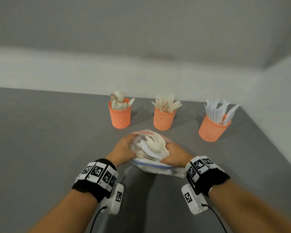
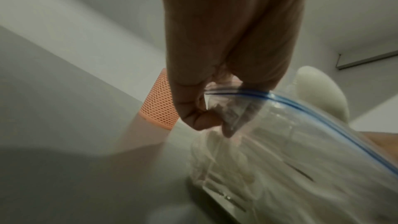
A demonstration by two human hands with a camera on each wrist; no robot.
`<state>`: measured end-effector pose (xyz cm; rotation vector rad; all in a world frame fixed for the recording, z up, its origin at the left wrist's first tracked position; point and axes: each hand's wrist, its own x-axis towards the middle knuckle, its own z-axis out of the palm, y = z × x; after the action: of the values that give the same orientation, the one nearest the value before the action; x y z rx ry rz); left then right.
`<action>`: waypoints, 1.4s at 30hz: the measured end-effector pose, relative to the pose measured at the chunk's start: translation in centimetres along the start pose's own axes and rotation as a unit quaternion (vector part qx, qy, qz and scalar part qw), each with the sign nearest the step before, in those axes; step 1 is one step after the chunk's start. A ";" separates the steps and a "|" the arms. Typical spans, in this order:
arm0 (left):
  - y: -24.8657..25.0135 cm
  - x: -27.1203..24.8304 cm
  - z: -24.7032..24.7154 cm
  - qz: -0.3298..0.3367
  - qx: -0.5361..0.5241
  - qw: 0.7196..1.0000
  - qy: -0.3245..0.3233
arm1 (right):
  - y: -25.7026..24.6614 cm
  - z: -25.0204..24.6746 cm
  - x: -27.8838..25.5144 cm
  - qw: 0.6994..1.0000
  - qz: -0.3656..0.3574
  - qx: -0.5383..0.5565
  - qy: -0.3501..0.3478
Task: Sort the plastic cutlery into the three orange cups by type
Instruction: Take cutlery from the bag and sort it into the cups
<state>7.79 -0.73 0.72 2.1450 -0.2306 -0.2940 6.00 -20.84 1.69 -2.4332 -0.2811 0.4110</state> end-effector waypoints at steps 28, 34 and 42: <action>10.3 -1.8 -1.4 0.120 -0.293 0.928 -0.197 | -7.2 -4.8 -2.8 0.859 -0.082 0.498 -0.088; 9.3 -0.3 0.2 0.037 -0.389 0.896 -0.210 | -7.1 -4.1 -2.3 0.853 0.045 0.488 -0.182; 10.0 1.4 -0.3 0.014 -0.512 0.857 0.061 | -5.4 -2.0 -1.7 0.941 -0.107 0.104 0.305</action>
<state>8.69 -6.44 9.03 1.0877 -0.0078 -0.1914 4.59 -18.34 6.91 -2.1633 -0.2118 -0.3928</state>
